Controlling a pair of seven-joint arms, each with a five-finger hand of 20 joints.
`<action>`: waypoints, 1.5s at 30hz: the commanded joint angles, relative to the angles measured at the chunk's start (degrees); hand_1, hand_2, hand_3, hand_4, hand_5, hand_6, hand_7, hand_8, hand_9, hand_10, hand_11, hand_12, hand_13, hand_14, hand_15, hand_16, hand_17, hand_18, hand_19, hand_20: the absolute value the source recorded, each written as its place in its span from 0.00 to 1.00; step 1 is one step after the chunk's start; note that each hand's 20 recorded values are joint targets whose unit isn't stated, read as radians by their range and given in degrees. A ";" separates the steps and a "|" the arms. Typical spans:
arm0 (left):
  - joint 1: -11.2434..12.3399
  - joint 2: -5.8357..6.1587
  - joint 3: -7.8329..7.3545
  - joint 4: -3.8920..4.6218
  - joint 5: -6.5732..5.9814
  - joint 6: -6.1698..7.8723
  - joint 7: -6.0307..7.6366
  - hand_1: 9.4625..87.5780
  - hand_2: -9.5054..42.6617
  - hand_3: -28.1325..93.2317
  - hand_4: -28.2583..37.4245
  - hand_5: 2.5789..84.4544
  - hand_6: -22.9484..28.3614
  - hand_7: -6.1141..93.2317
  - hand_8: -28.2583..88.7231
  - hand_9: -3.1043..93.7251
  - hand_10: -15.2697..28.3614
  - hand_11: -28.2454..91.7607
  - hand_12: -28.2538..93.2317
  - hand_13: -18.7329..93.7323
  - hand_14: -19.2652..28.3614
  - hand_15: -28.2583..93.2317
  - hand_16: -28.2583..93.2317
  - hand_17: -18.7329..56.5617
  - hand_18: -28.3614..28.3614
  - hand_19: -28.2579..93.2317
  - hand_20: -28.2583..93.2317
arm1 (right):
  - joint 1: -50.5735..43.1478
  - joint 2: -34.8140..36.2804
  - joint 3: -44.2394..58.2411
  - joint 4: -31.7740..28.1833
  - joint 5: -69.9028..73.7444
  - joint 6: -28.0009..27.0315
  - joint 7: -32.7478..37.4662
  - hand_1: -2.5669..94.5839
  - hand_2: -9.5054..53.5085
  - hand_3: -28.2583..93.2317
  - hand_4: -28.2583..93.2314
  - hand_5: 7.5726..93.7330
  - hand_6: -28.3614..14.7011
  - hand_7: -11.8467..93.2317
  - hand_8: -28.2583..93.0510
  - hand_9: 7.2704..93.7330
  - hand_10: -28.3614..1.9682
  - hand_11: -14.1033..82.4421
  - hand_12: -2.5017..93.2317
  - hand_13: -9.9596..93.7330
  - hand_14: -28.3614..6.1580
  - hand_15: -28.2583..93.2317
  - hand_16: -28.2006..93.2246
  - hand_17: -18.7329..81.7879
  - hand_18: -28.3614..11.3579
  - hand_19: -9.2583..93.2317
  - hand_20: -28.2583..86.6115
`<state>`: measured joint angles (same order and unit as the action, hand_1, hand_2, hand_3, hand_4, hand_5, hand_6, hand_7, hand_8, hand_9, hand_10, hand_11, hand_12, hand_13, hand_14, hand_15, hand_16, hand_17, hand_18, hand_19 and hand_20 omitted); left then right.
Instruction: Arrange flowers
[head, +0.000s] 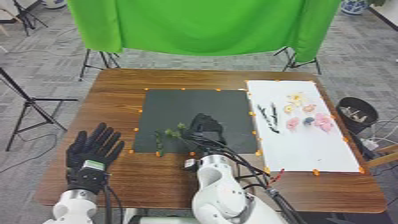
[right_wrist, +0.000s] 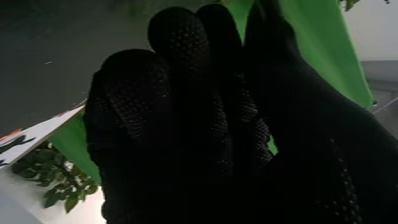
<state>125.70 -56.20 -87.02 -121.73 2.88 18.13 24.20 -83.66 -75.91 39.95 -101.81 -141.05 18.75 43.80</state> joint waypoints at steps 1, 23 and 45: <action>1.11 -0.57 -0.40 -0.29 -0.78 0.01 0.64 0.20 0.54 0.83 0.00 0.50 0.65 0.22 0.17 0.40 0.72 0.47 0.33 0.40 0.77 0.60 0.16 0.17 0.76 0.54 0.30 | -0.62 1.69 -0.41 -1.39 -0.27 -0.54 0.49 0.50 0.00 0.88 0.05 0.75 0.53 0.41 0.31 0.91 0.45 0.39 0.40 0.79 0.36 0.78 0.43 0.48 0.00 0.89 0.54; 2.05 -0.67 -0.82 -0.68 -0.74 -0.18 1.32 0.20 0.55 0.83 0.00 0.50 0.65 0.22 0.17 0.40 0.72 0.47 0.33 0.40 0.77 0.60 0.16 0.17 0.76 0.55 0.30 | -4.07 1.46 9.32 -14.20 16.60 -45.34 -12.00 0.29 0.33 0.87 0.08 0.83 0.56 0.29 0.14 0.86 0.30 0.36 0.24 0.73 0.29 0.77 0.44 0.42 0.05 0.81 0.62; 1.88 -1.01 -0.53 -0.41 -0.91 0.35 -0.06 0.20 0.55 0.83 0.00 0.50 0.65 0.22 0.17 0.40 0.72 0.47 0.33 0.40 0.77 0.61 0.16 0.16 0.76 0.55 0.30 | -5.25 0.71 8.24 -10.33 12.81 -39.71 -7.84 0.28 0.32 0.85 0.09 0.75 0.52 0.24 0.15 0.75 0.28 0.27 0.19 0.75 0.30 0.69 0.41 0.44 0.03 0.82 0.59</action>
<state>127.40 -56.63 -87.80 -122.12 2.28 18.12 25.12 -87.63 -74.93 48.28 -113.60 -126.89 -22.54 35.15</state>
